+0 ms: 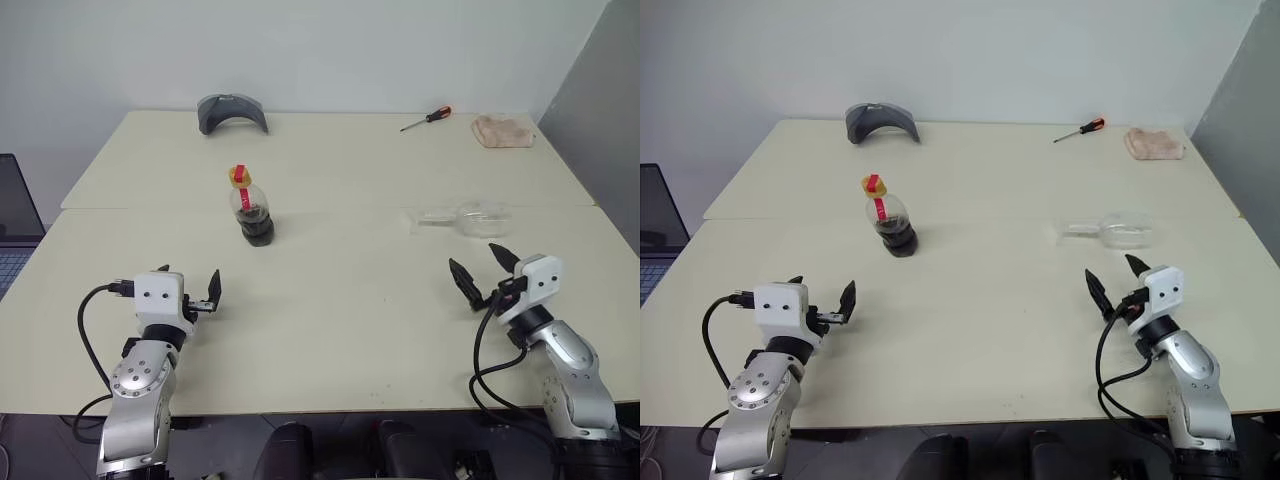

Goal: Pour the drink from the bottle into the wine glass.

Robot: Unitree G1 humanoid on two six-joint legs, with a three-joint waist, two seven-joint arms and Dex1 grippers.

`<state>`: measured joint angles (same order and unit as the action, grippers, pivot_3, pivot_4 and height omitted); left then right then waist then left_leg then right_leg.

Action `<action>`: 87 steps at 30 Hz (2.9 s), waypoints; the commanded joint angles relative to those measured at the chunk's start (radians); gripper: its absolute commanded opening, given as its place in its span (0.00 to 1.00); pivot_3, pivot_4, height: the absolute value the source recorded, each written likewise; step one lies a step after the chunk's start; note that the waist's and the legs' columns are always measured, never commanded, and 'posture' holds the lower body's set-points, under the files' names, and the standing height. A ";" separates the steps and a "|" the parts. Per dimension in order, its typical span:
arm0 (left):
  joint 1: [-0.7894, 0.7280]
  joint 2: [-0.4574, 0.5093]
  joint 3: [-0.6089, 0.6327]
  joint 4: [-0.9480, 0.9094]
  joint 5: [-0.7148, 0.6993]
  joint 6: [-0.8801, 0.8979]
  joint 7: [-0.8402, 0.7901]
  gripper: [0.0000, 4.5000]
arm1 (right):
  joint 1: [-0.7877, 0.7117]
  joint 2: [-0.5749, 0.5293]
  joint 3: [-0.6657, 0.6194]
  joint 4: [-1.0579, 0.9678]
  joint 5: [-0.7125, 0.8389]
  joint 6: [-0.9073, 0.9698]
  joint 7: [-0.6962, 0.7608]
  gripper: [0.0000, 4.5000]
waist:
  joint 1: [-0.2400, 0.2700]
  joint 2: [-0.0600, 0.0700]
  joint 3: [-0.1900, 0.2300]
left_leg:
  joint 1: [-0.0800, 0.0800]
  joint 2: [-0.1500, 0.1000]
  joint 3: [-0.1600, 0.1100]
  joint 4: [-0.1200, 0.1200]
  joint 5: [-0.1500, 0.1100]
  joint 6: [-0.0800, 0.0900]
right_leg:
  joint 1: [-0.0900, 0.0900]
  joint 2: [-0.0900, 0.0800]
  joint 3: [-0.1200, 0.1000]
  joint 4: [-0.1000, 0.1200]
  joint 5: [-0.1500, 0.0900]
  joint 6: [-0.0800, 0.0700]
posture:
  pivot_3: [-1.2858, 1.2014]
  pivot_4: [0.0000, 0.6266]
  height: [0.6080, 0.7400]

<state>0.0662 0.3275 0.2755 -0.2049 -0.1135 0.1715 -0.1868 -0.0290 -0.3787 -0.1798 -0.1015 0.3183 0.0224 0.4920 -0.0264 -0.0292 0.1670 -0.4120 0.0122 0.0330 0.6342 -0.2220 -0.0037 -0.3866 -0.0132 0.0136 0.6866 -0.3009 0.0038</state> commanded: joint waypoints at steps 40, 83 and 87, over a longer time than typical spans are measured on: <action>-0.410 -0.032 -0.132 0.293 0.030 -0.003 -0.035 0.99 | -0.169 -0.200 0.154 -0.437 0.298 0.464 0.241 1.00 | 0.006 -0.006 0.002 | -0.005 -0.001 -0.007 0.007 0.000 0.000 | 0.001 0.000 -0.006 0.000 0.001 0.002 | 0.52 0.24 1.00; -0.653 -0.058 -0.250 0.503 -0.086 -0.070 -0.366 0.38 | -0.154 -0.210 0.147 -0.505 0.295 0.514 0.197 1.00 | 0.022 -0.007 0.003 | -0.007 -0.002 -0.008 0.010 0.000 0.000 | 0.000 -0.002 -0.008 0.002 0.002 0.002 | 0.52 0.24 1.00; -0.590 -0.031 -0.375 0.351 -0.102 -0.001 -0.533 0.38 | -0.079 -0.241 0.087 -0.586 0.363 0.565 0.176 1.00 | 0.025 -0.007 0.003 | -0.007 -0.002 -0.007 0.010 0.000 0.000 | 0.001 -0.002 -0.008 0.002 0.002 0.002 | 0.52 0.24 1.00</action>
<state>-0.5204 0.2873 -0.0546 0.2418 -0.1942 0.1535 -0.6459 -0.1203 -0.6091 -0.0434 -0.6160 0.6342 0.5693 0.6790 -0.0019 -0.0358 0.1696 -0.4186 0.0105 0.0254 0.6448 -0.2218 -0.0041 -0.3857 -0.0153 0.0057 0.6887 -0.2993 0.0055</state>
